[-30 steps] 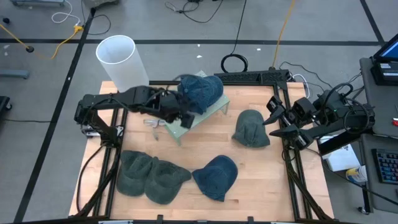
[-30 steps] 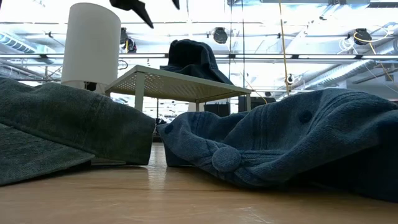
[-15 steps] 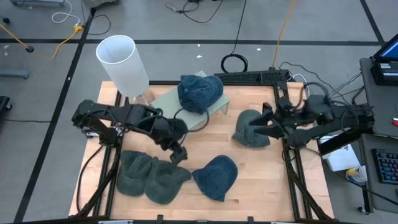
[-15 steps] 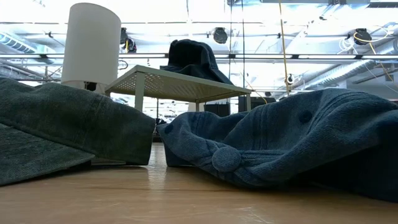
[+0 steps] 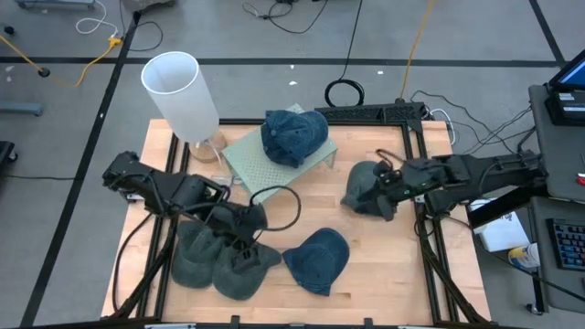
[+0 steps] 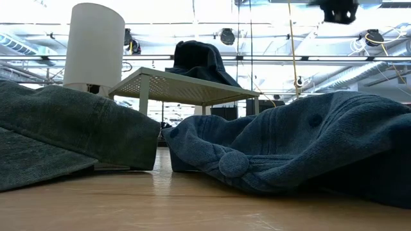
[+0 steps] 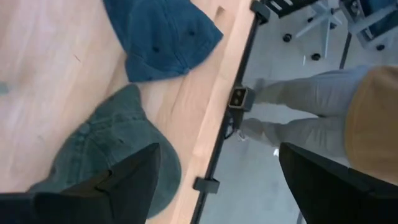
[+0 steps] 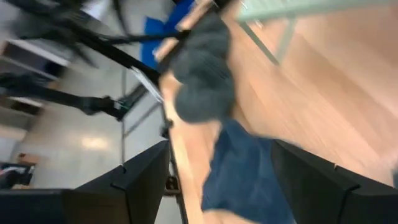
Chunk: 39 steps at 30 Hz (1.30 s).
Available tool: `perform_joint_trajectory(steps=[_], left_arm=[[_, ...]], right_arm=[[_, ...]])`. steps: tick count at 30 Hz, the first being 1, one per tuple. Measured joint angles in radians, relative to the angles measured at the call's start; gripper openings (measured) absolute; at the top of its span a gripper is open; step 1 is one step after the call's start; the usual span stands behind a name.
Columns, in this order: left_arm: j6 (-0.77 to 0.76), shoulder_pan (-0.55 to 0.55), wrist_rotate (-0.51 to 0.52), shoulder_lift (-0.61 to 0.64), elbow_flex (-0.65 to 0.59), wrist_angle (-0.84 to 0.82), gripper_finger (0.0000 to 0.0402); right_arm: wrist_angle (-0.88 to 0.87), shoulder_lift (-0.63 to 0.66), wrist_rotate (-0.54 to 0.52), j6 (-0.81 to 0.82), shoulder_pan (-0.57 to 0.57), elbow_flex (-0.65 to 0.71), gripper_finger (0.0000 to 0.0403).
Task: Pick & Place hat
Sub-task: Stack the blue cap on the other blue cap on the shelf
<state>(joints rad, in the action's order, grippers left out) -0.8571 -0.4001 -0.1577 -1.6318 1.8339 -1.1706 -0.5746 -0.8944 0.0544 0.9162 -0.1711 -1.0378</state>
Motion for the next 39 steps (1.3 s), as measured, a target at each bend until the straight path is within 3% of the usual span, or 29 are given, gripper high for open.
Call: perform_joint_trajectory(steps=[7, 16, 25, 39], left_arm=[[-0.015, -0.044, 0.0, 0.0, 0.0, 0.003, 0.0323], [-0.015, -0.072, 0.0, 0.0, 0.0, 0.003, 0.0314], [-0.003, -0.074, 0.0, 0.0, 0.0, 0.002, 0.0327], [0.017, -0.074, -0.027, 0.0, 0.0, 0.002, 0.0316]], right_arm=[[-0.084, -0.086, 0.0, 0.139, 0.0, 0.055, 0.0274], [0.272, -0.122, 0.083, 0.205, -0.001, 0.329, 0.0274], [0.443, -0.123, 0.104, 0.275, -0.001, 0.539, 0.0274], [0.444, -0.123, 0.103, 0.322, -0.002, 0.621, 0.0274]])
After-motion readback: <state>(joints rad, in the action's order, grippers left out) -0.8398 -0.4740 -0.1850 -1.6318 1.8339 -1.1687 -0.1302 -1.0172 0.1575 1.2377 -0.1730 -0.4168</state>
